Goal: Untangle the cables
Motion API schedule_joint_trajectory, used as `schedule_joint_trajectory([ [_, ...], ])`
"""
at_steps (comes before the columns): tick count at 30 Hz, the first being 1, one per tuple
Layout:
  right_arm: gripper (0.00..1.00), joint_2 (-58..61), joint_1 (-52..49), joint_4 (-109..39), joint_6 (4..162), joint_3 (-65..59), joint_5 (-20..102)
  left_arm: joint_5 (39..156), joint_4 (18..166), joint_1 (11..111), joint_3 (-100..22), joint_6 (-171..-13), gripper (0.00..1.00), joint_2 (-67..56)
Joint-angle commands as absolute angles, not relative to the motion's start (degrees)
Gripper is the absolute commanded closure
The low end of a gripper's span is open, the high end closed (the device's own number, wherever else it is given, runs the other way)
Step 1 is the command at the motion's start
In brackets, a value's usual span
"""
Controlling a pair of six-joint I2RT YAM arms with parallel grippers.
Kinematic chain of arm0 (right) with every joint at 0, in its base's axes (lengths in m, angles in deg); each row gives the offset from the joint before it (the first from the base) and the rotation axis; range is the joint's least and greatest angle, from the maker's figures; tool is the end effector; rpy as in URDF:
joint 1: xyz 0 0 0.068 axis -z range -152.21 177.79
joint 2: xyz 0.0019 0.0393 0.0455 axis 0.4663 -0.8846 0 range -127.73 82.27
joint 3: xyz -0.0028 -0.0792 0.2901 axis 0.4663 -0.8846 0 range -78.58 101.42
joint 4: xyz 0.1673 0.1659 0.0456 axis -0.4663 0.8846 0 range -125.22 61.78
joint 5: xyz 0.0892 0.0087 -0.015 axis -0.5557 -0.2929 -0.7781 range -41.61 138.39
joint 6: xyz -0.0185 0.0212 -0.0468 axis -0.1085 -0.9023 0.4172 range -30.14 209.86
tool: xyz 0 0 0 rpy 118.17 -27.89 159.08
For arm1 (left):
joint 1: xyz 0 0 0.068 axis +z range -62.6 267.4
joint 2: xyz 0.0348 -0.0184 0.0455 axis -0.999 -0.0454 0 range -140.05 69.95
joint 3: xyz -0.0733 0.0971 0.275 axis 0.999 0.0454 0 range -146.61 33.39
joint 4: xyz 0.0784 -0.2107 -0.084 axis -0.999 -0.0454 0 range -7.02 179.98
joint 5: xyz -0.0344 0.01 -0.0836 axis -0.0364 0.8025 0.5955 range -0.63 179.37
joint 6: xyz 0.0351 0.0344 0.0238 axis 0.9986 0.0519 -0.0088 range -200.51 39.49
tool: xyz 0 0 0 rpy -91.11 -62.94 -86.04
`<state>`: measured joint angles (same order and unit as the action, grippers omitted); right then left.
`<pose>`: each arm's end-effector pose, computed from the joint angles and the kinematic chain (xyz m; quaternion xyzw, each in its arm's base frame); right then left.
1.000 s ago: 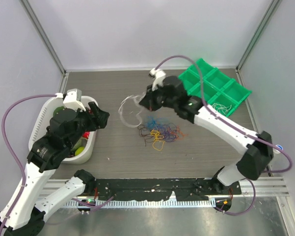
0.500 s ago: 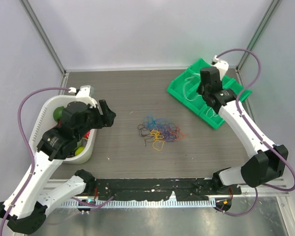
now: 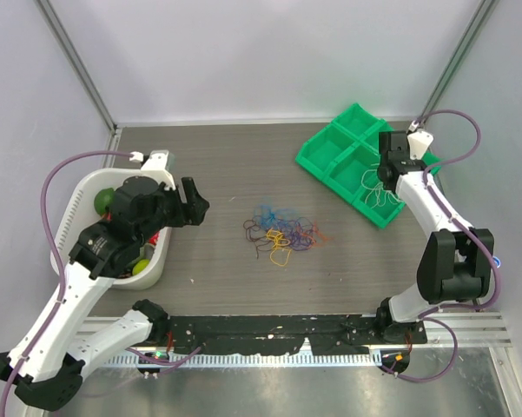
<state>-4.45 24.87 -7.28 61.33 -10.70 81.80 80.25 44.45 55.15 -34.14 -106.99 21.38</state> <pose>0.3049 -0.0047 0.3147 0.3006 0.8449 -0.1617 0.4119 0.1006 -0.0566 0.4126 0.0009 0.8491 -0.1979 0.4898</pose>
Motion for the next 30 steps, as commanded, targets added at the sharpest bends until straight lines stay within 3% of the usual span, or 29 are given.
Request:
schedule_joint_trajectory([
  [1, 0.99, -4.65, 24.80, -9.73, 63.05, -9.23, 78.31, 81.64, 48.06, 55.06, -35.87, -105.91, 0.27, 20.65],
  [7, 0.99, -0.18, 25.76, -14.47, 65.26, -9.14, 59.49, 82.08, 49.29, 55.06, -36.40, -105.03, 0.27, 18.89],
  [19, 1.00, 5.18, 37.19, -17.12, 68.75, -19.86, 51.29, 83.83, 50.61, 55.23, -36.14, -101.96, 0.27, 16.95],
  [30, 0.99, 3.70, 37.99, -7.81, 73.16, -18.64, 80.63, 83.04, 50.08, 55.32, -35.43, -100.81, 0.26, 18.45],
])
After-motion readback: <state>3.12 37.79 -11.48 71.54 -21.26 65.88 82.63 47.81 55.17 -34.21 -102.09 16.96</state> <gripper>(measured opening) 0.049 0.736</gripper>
